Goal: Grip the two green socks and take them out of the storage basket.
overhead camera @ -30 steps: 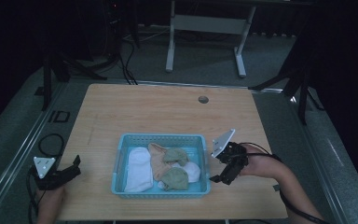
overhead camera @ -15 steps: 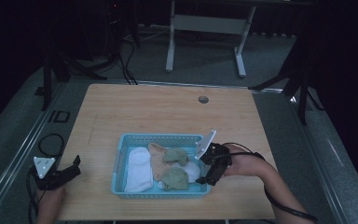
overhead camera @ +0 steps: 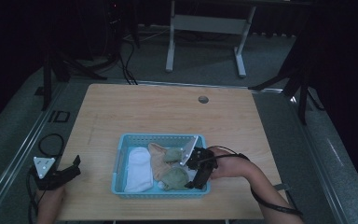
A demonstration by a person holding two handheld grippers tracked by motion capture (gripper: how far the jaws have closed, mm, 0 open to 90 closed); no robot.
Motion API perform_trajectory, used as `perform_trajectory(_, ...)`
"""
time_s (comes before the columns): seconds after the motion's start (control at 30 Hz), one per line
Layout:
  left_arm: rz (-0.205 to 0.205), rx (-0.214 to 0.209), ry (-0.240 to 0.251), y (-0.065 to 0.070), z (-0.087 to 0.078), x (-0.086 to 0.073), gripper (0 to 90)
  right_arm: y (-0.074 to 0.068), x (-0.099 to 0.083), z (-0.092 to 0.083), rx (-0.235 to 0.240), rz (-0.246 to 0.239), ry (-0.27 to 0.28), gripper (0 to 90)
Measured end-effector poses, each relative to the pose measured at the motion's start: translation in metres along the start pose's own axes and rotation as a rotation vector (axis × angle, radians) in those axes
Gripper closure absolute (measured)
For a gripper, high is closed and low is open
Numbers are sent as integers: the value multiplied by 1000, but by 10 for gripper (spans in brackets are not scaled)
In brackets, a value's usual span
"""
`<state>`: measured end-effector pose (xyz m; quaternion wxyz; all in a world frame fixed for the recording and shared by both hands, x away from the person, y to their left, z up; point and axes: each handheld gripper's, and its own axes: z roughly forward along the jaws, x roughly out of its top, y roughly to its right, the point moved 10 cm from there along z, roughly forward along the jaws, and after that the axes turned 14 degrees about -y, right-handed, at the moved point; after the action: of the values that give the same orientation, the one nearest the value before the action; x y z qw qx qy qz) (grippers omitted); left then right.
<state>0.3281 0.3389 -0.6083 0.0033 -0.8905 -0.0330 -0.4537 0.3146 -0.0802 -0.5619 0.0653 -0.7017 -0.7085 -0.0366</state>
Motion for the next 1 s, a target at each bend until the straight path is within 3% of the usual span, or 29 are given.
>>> perform_trajectory(0.33,0,-2,0,0,0,0,4,4,12,19,16,-12,-53,298)
perform_trajectory(0.53,0,-3,1,0,0,0,4,11,15,24,-7,-4,-62,357)
perform_trajectory(0.57,0,-3,1,0,0,0,4,14,17,26,-34,-10,-65,429)
perform_trajectory(0.67,0,-3,1,0,0,0,4,15,17,27,-38,-9,-69,437)
perform_trajectory(0.7,0,-4,1,0,0,0,3,18,18,29,-51,-11,-73,533)
perform_trajectory(0.9,0,-3,-1,0,0,0,4,18,19,27,-62,-23,-72,785)
perform_trajectory(1.0,0,-2,-1,0,0,0,4,16,19,22,-59,-28,-72,827)
